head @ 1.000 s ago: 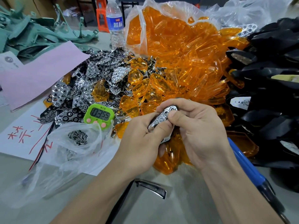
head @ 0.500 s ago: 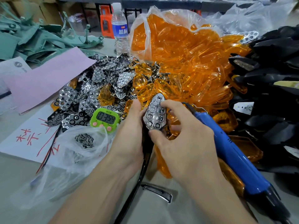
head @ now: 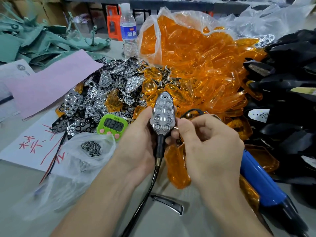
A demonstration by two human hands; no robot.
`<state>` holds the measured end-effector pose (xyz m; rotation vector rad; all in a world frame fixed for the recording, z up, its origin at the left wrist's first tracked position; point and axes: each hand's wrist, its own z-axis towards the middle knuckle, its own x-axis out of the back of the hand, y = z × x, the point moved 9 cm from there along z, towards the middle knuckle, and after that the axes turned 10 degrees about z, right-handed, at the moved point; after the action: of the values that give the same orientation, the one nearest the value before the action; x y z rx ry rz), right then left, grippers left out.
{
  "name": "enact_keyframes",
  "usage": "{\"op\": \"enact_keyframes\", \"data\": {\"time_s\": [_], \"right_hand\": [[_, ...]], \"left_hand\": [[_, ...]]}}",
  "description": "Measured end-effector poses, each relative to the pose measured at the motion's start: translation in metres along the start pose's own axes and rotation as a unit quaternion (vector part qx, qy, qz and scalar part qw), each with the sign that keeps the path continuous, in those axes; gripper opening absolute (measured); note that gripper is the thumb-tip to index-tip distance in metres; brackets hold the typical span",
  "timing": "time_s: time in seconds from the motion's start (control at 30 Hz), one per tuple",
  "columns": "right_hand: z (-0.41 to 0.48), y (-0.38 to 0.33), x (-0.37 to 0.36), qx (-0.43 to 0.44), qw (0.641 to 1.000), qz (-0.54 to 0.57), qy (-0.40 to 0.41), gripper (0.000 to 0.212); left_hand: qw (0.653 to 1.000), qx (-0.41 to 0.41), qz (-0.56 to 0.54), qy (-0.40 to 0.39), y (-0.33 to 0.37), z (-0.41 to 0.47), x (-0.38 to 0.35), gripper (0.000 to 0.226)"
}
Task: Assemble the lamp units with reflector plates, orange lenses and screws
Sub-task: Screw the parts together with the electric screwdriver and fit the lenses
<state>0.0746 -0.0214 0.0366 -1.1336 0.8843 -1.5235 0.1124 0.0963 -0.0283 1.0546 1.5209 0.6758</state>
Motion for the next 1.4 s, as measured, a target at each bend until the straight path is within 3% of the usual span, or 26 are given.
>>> {"op": "enact_keyframes", "data": {"time_s": [0.07, 0.13, 0.23, 0.33, 0.47, 0.57, 0.73, 0.9, 1.1, 1.4], "right_hand": [[0.001, 0.012, -0.008, -0.032, 0.998, -0.040, -0.029, 0.039], [-0.005, 0.024, -0.024, -0.089, 0.992, -0.017, -0.085, 0.053], [-0.018, 0.039, -0.050, -0.171, 0.963, -0.021, -0.206, 0.045], [-0.037, 0.049, -0.071, -0.250, 0.917, 0.056, -0.306, 0.023], [-0.036, 0.047, -0.072, -0.269, 0.903, 0.145, -0.302, 0.003], [-0.034, 0.044, -0.072, -0.256, 0.904, 0.172, -0.297, 0.008], [-0.034, 0.047, -0.075, -0.250, 0.908, 0.162, -0.295, 0.003], [-0.035, 0.052, -0.078, -0.248, 0.911, 0.152, -0.293, 0.013], [-0.028, 0.054, -0.074, -0.199, 0.935, 0.080, -0.282, 0.008], [-0.022, 0.060, -0.068, -0.206, 0.945, 0.088, -0.239, 0.014]], "left_hand": [[0.999, -0.013, -0.038, -0.007, 0.004, 0.000, 0.006, 0.067], [0.997, -0.020, -0.069, -0.018, 0.014, -0.005, 0.008, 0.067], [0.994, -0.028, -0.103, -0.027, 0.024, -0.007, 0.012, 0.066], [0.995, -0.028, -0.094, -0.009, 0.029, -0.008, 0.017, 0.065], [0.995, -0.019, -0.095, -0.003, 0.028, -0.008, 0.018, 0.057], [0.995, -0.021, -0.097, -0.009, 0.027, -0.008, 0.016, 0.051], [0.996, -0.069, -0.042, -0.040, 0.032, -0.010, 0.009, 0.047], [0.989, -0.119, 0.013, -0.089, 0.039, -0.019, -0.005, 0.043], [0.975, -0.127, 0.046, -0.175, 0.038, -0.027, -0.018, 0.042], [0.978, -0.115, 0.045, -0.167, 0.034, -0.025, -0.015, 0.038]]}}
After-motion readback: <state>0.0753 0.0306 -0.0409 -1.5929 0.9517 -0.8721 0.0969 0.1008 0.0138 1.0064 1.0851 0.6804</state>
